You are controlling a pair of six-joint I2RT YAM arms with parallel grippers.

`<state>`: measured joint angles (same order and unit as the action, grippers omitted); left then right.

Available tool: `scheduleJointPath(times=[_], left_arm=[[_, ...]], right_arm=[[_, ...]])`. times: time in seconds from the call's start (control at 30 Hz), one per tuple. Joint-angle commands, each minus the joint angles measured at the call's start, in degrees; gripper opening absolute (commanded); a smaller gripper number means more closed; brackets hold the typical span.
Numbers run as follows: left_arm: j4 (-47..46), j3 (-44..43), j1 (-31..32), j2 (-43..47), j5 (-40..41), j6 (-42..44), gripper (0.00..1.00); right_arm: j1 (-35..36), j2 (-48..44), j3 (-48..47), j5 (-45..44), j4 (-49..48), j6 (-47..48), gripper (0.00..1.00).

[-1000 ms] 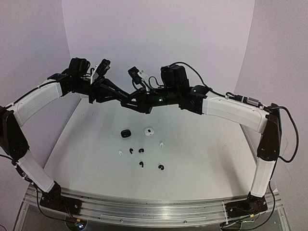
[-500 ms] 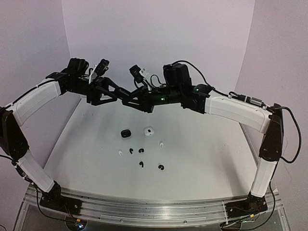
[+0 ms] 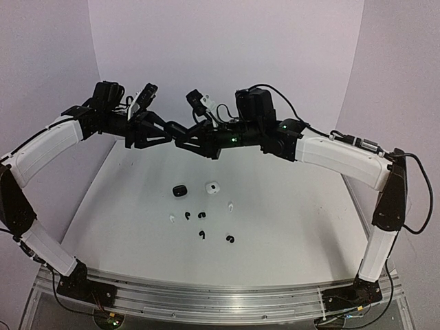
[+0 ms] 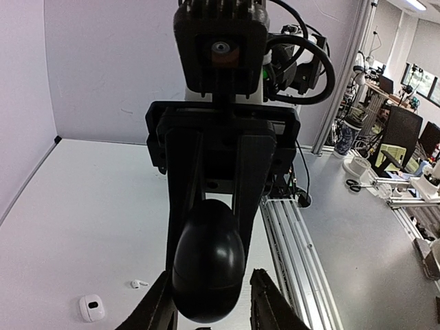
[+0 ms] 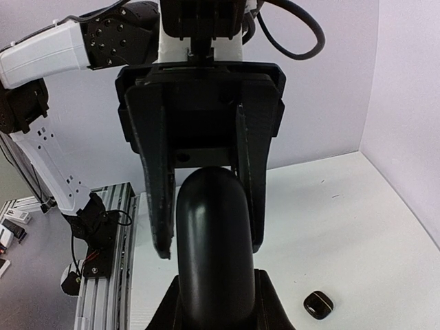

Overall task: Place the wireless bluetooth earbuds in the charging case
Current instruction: Pass from the right arm to the left, then open the charging case.

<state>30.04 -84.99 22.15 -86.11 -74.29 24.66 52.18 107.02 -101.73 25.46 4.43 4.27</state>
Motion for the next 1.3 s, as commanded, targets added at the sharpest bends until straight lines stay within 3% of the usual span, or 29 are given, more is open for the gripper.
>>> scheduleJointPath(times=[0.0, 0.3, 0.5, 0.53, 0.67, 0.97, 1.27], left_arm=[[-1.65, -0.88, 0.26, 1.99, 0.65, -0.31, 0.29], [-2.25, -0.81, 0.25, 2.23, -0.30, -0.10, 0.02], [-2.37, -0.68, 0.26, 2.35, -1.55, 0.99, 0.00], [-2.43, -0.62, 0.28, 2.34, -1.56, 1.05, 0.00], [-1.43, -0.66, 0.33, 2.18, -1.58, 1.95, 0.00], [4.46, -1.16, 0.20, 2.20, -0.56, 10.98, 0.00], [8.62, -1.75, 0.28, 2.20, -0.41, 16.56, 0.00]], right_arm=[[0.44, -2.45, -1.89, -0.26, -1.09, 0.25, 0.00], [0.44, -1.69, -1.67, -0.20, -1.00, -0.11, 0.00], [0.40, -1.42, -0.88, 0.52, -1.02, -0.16, 0.01], [0.41, -1.38, -0.83, 0.44, -1.06, -0.22, 0.05], [0.46, -2.24, -0.55, -1.23, -1.26, -0.44, 0.41], [0.41, -4.01, -0.20, -3.19, -1.17, 0.24, 0.58], [0.18, -4.27, -0.45, -6.60, -1.20, 0.25, 0.59]])
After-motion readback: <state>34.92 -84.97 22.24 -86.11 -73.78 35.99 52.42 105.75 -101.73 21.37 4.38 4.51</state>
